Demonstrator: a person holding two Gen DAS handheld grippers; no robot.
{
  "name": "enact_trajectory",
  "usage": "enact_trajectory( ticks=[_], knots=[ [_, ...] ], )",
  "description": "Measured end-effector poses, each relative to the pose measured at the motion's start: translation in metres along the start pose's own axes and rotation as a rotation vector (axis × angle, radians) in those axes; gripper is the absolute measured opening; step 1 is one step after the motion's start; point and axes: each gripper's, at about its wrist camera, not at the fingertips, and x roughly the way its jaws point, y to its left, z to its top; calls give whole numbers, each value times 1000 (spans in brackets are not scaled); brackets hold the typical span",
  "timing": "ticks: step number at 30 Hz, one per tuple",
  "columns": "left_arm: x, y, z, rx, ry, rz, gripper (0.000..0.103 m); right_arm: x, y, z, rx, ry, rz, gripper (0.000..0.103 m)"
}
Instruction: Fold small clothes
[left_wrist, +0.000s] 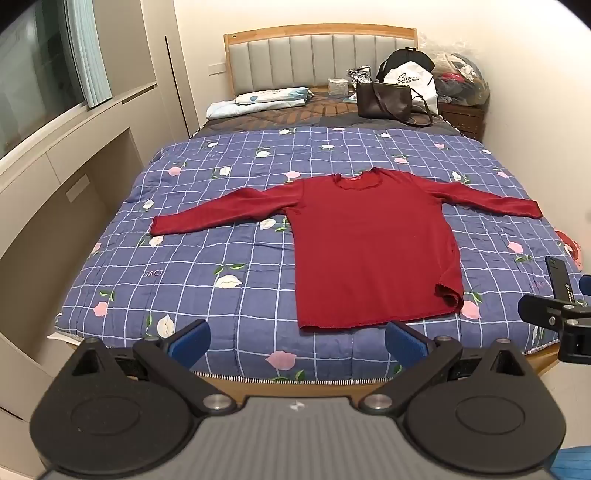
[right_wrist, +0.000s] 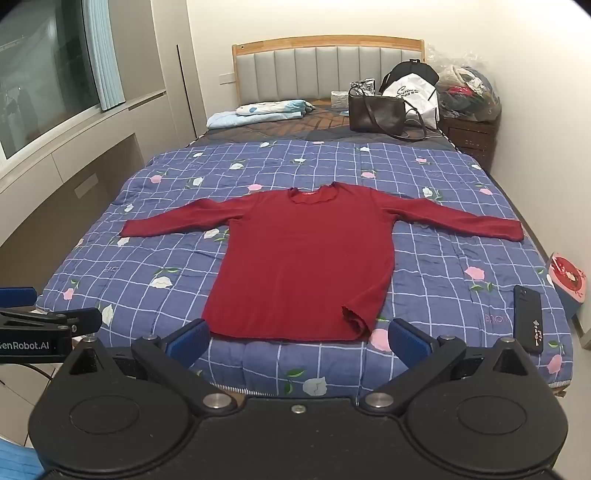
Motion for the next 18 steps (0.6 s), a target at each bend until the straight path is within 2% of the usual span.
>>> enact_trajectory(
  ticks=[18],
  knots=[
    [-4,-4,-2,21,-9,6,103,0,-1,-2,6,2,3,103]
  ],
)
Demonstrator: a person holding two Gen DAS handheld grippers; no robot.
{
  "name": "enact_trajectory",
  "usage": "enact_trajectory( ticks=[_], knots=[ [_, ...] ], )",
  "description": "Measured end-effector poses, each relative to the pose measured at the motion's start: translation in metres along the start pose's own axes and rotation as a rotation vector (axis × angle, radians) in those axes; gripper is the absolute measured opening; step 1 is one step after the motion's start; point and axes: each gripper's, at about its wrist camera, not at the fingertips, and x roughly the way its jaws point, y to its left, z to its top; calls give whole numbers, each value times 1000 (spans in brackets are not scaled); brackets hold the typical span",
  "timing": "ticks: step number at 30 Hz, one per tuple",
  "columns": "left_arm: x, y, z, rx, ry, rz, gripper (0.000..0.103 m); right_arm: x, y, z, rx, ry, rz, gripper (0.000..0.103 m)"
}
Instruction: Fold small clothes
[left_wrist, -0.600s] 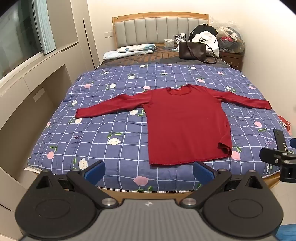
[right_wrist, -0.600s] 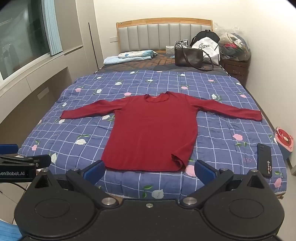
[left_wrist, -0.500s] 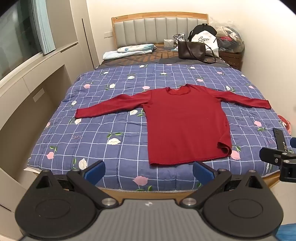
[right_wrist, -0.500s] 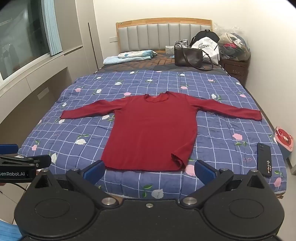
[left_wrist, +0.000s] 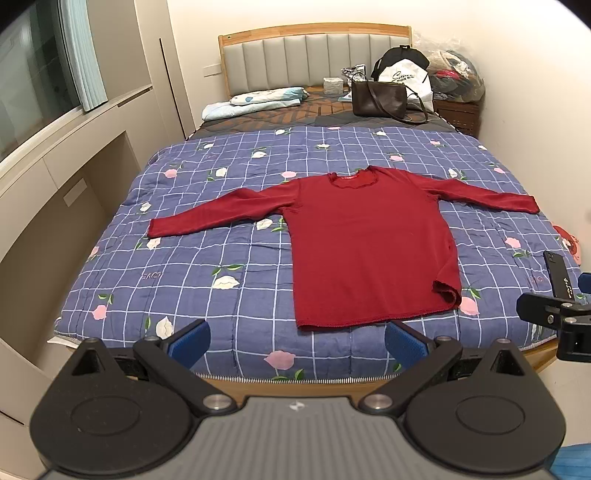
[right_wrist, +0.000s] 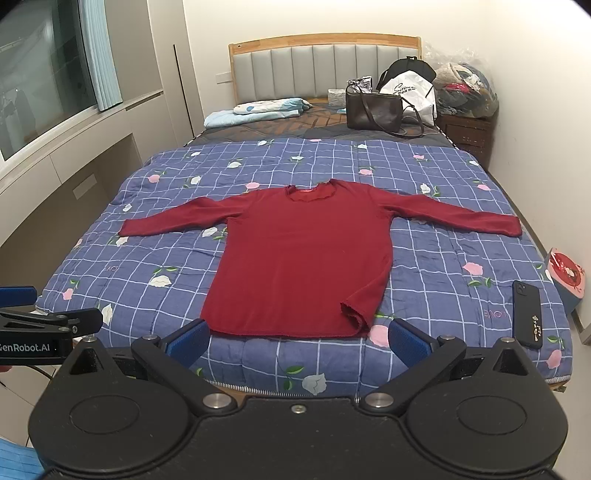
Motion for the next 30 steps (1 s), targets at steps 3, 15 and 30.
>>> enact_trajectory(
  ticks=[3,15,30],
  knots=[
    [0,0,0,-1,0,2,103,0,0,0,0,1,0,103],
    [3,-1,-1,0,7,-1,103,8,1,-3,-2,9,0,103],
    [6,-1,-1,0,8,-1,103,8,1,-2,-2,13,0,103]
  ],
)
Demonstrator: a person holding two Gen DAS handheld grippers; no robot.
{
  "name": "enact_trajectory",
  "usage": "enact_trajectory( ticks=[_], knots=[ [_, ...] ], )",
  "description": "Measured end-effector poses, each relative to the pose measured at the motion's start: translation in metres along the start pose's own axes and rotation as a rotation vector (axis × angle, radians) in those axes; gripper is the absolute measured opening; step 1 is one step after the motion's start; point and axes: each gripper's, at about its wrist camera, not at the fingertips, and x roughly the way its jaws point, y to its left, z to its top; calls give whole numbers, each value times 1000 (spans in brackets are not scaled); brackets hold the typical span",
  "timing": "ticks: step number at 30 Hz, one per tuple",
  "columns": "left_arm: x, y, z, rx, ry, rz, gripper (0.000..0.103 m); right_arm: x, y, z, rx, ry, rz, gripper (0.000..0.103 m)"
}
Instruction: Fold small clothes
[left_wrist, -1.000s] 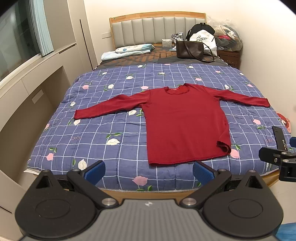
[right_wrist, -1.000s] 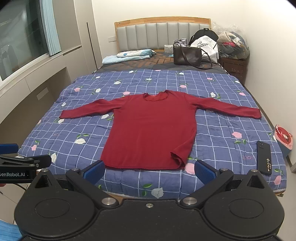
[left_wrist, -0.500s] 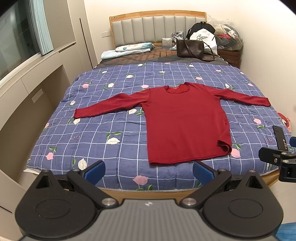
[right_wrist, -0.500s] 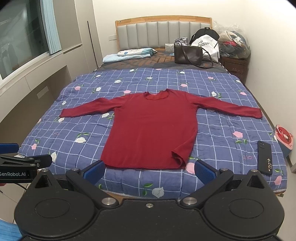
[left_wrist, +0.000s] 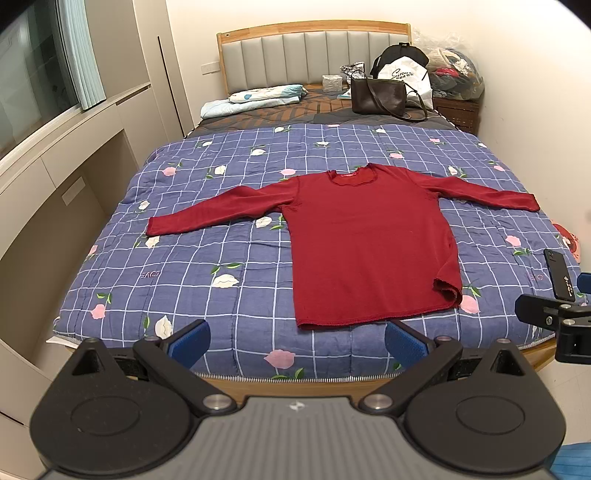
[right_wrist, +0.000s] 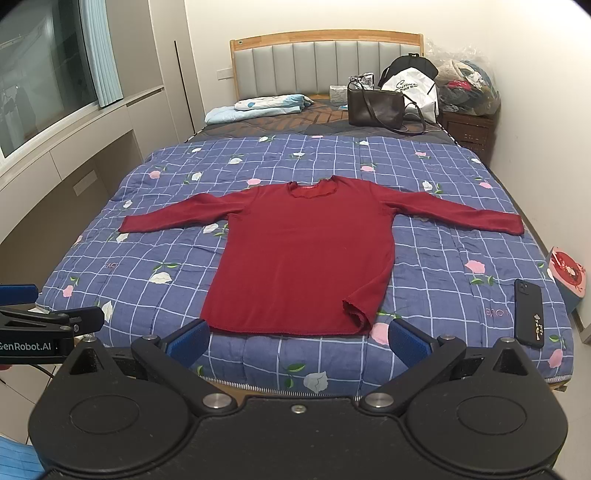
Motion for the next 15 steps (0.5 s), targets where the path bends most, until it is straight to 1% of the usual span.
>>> enact_trajectory(
  ticks=[15],
  knots=[
    [1,0,-1,1,0,-1,103,0,0,0,0,1,0,103]
  ],
)
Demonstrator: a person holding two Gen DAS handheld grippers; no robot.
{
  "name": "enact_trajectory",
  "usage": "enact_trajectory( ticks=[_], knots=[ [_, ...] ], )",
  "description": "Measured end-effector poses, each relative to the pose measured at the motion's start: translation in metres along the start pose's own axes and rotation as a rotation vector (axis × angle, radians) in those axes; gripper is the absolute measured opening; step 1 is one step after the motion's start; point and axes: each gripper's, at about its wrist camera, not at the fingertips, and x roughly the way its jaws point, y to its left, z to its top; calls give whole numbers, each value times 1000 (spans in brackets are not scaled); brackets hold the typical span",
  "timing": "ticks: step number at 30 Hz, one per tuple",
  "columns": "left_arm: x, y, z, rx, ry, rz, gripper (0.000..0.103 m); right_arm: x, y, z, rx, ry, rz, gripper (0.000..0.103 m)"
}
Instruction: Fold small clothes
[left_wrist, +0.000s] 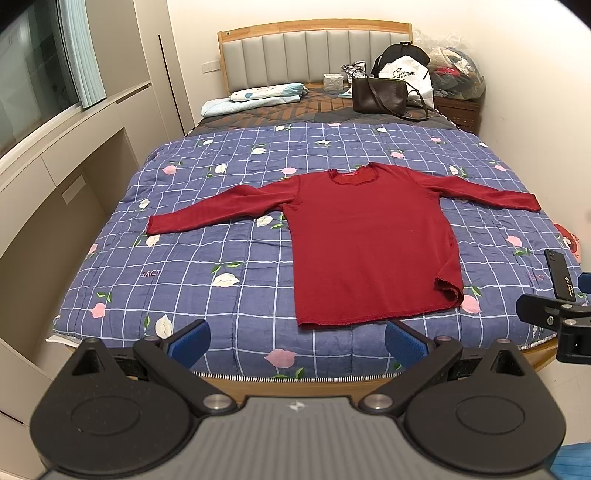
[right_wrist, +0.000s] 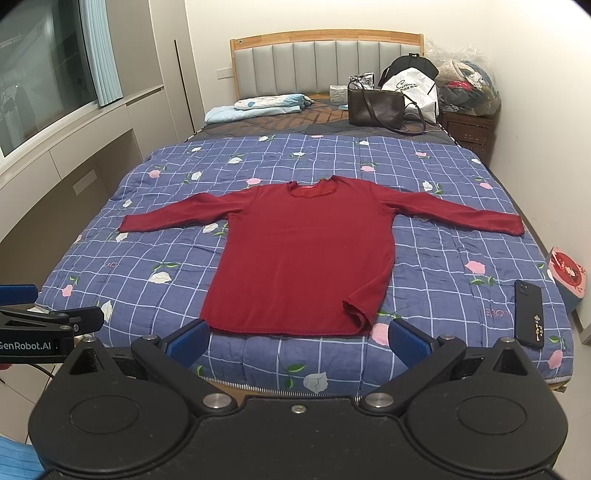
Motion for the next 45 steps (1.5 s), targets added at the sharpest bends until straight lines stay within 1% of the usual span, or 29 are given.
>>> enact_trajectory(
  ticks=[26,32,38,42,45],
  knots=[
    [7,2,1,12,10,-12,103,2,-1,0,9,2,-12,103],
    [11,4,5,22,25,-9,103,0,-1,3,49,-10,-30,103],
    [23,7,20,12,51,-18,103,3,-12,13,84,-21,-54,103],
    [37,3,37,14,58,-28,103,12,-30,24,123,-34,-87,103],
    [53,-5,54,18,63,-24,103,24,-51,34,158,-49,-133,103]
  ],
)
